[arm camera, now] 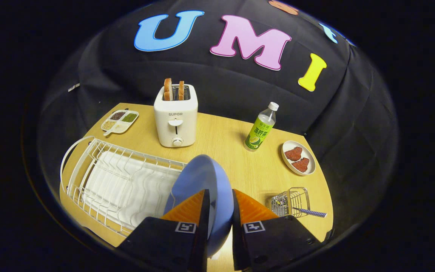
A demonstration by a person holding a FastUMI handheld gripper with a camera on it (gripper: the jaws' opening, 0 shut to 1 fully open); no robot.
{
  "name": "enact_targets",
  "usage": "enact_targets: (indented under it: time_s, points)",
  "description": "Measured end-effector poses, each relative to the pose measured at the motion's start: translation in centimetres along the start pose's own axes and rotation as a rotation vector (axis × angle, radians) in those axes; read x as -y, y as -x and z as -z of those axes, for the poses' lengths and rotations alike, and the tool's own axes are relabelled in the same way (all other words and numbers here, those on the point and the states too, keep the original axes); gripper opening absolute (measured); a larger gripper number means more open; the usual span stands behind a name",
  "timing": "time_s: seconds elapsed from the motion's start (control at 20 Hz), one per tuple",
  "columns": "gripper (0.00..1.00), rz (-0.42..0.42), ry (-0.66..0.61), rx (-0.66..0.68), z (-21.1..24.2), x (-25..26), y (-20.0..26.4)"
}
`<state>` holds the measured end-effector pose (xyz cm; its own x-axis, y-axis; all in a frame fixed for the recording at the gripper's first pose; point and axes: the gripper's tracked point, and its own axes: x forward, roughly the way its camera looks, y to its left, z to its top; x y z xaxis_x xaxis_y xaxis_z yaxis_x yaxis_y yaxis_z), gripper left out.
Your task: Take the plate from the dish rack, then take the spoon from the basket and place it into the plate.
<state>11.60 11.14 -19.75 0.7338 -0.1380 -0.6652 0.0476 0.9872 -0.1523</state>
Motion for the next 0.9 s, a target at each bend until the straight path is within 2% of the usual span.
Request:
enact_targets:
  time_s: [0.25, 0.6, 0.9]
  points:
    - [0.26, 0.062, 0.024, 0.054, -2.4, 1.1, 0.3]
    - [0.23, 0.068, 0.133, 0.111, -3.9, 1.1, 0.0]
    - [0.22, 0.085, 0.150, 0.108, -4.0, 0.8, 0.5]
